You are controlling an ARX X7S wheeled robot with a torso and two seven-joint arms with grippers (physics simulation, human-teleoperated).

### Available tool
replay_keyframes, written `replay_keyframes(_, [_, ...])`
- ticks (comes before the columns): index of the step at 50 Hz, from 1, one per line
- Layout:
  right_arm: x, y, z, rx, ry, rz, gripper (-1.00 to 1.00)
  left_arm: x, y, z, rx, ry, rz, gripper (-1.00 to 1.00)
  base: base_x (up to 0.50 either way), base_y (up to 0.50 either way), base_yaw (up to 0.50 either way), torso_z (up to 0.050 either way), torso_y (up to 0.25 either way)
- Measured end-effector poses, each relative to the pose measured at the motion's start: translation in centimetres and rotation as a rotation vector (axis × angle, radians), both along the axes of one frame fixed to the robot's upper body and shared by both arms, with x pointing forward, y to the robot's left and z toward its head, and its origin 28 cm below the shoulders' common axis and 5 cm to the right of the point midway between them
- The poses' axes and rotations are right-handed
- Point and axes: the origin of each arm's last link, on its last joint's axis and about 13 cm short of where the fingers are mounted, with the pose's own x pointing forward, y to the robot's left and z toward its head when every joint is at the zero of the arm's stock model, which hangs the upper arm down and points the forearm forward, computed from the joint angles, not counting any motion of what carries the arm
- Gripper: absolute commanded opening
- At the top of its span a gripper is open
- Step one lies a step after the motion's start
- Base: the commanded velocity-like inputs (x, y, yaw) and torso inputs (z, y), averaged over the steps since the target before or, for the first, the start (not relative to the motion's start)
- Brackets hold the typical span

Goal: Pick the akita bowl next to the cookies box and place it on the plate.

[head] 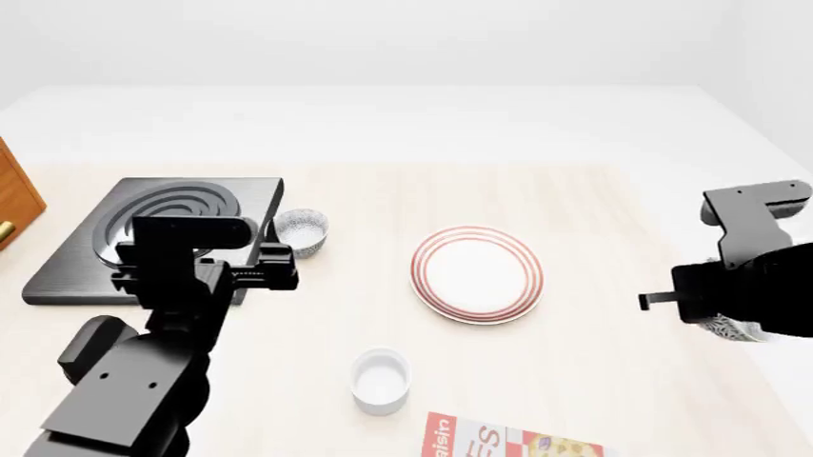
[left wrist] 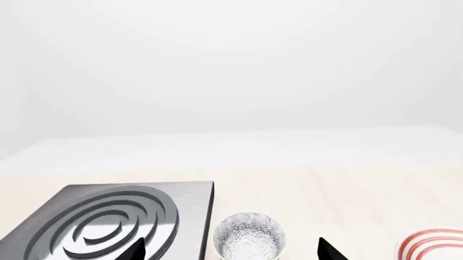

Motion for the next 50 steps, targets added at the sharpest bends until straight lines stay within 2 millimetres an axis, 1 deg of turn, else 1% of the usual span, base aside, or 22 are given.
replay_keyframes(6, [2.4, 2.9, 1.7, -0.022, -0.077, 0.107, -1.0, -0.1, 0.0, 0.1, -0.001, -0.002, 0.0, 1.0, 0.0, 0.0, 0.0, 0.0, 0.0])
replay_keyframes(15, [6.0, 8.6, 3.8, -0.098, -0.201, 0.318, -1.0, -0.2, 0.0, 0.1, -0.007, -0.004, -0.003, 1.0, 0.0, 0.0, 0.0, 0.0, 0.0])
replay_keyframes(18, [6.9, 10.6, 4.2, -0.136, -0.234, 0.392, -1.0, -0.3, 0.1, 0.1, -0.009, -0.005, -0.003, 1.0, 0.0, 0.0, 0.0, 0.0, 0.0])
replay_keyframes(22, [7.5, 13.0, 4.2, -0.202, -0.273, 0.496, -1.0, -0.4, 0.1, 0.2, -0.011, -0.005, -0.005, 1.0, 0.0, 0.0, 0.0, 0.0, 0.0])
replay_keyframes(28, [8.1, 16.0, 3.0, -0.325, -0.318, 0.638, -1.0, -0.5, 0.0, 0.3, -0.013, -0.009, -0.011, 1.0, 0.0, 0.0, 0.0, 0.0, 0.0])
replay_keyframes(34, [8.8, 17.9, 1.2, -0.419, -0.326, 0.721, -1.0, -0.6, 0.0, 0.3, -0.016, -0.011, -0.016, 1.0, 0.0, 0.0, 0.0, 0.0, 0.0])
replay_keyframes(43, [9.8, 19.3, -2.3, -0.557, -0.309, 0.773, -1.0, -0.7, 0.1, 0.2, -0.022, -0.013, -0.022, 1.0, 0.0, 0.0, 0.0, 0.0, 0.0])
replay_keyframes(50, [10.1, 19.6, -4.0, -0.662, -0.296, 0.783, -1.0, -0.8, 0.1, 0.0, -0.023, -0.015, -0.026, 1.0, 0.0, 0.0, 0.0, 0.0, 0.0])
